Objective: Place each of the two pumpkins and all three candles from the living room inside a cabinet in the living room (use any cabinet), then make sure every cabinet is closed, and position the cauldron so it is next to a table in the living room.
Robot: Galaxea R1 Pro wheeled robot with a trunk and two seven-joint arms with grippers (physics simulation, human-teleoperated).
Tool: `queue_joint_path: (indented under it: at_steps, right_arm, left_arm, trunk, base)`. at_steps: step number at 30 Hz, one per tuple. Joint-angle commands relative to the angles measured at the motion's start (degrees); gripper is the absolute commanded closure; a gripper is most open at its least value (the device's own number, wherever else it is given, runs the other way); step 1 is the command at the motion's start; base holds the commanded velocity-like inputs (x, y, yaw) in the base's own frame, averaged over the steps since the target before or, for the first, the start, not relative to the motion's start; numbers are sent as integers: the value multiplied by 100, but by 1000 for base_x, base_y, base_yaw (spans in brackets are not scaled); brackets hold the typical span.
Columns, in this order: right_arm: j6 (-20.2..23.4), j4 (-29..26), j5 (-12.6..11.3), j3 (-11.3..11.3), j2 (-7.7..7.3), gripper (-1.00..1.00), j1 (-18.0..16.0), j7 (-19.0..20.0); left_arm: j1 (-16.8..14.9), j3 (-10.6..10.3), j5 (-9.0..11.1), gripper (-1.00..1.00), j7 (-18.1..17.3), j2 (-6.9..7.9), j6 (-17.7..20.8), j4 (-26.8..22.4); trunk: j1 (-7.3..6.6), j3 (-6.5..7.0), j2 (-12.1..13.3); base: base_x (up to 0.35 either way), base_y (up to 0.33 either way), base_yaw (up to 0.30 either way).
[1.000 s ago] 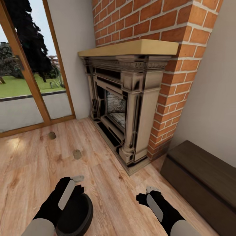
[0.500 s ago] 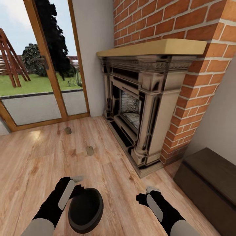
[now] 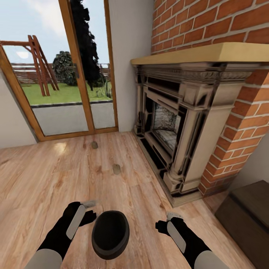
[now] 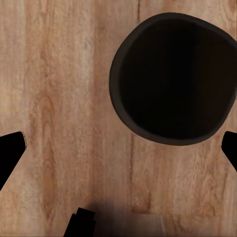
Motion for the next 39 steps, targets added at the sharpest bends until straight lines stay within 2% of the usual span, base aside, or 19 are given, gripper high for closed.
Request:
queue_joint_path:
  at_steps: [1,7,19,28,39]
  right_arm:
    - [12,-13,-61,27,-5,-100,-2,-51]
    - [11,-15,-67,27,-11,-100,-2,-11]
    - [10,-15,-63,27,-9,-100,-2,-6]
    - [12,-15,-62,27,-12,-100,-2,-6]
    - [11,-15,-70,27,-14,-100,-2,-1]
  left_arm:
    - [-4,-1,59,-100,53,-2,11,-4]
    - [-4,-4,39,-100,50,-2,16,9]
    - [-4,-10,49,-100,36,-2,11,10]
    - [-4,-10,38,-100,38,-2,12,10]
    - [-4,-10,41,-100,33,-2,11,10]
  trunk:
    - [-1,-5,-3]
    - [-1,-5,-3]
    - [-1,-5,-3]
    - [-1,-5,-3]
    - [-1,-5,-3]
  base:
    - [0,0,291]
    - [114,0,271]
    - [82,0,69]
    - [20,-2,259]
    - [133,-97,225]
